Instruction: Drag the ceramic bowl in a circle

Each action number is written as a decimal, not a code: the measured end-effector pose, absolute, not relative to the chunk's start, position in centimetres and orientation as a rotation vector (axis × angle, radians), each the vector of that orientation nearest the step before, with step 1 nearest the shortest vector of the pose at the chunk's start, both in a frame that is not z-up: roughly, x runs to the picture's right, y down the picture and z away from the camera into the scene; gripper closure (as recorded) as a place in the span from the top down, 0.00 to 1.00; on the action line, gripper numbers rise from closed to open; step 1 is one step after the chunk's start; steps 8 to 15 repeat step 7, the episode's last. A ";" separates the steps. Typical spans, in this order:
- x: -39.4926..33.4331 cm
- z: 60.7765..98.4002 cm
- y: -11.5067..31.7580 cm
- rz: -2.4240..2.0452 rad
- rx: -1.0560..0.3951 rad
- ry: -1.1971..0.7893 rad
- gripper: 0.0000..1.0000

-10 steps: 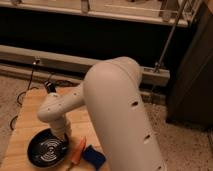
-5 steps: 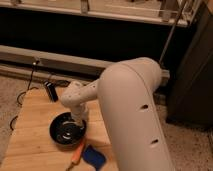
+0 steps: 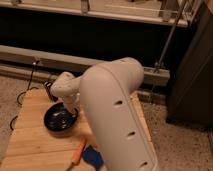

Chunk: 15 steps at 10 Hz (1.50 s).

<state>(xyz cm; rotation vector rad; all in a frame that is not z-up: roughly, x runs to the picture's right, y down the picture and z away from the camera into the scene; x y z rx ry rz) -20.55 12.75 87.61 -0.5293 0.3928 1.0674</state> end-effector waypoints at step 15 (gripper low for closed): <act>-28.1 87.2 13.0 0.970 -0.570 0.317 0.15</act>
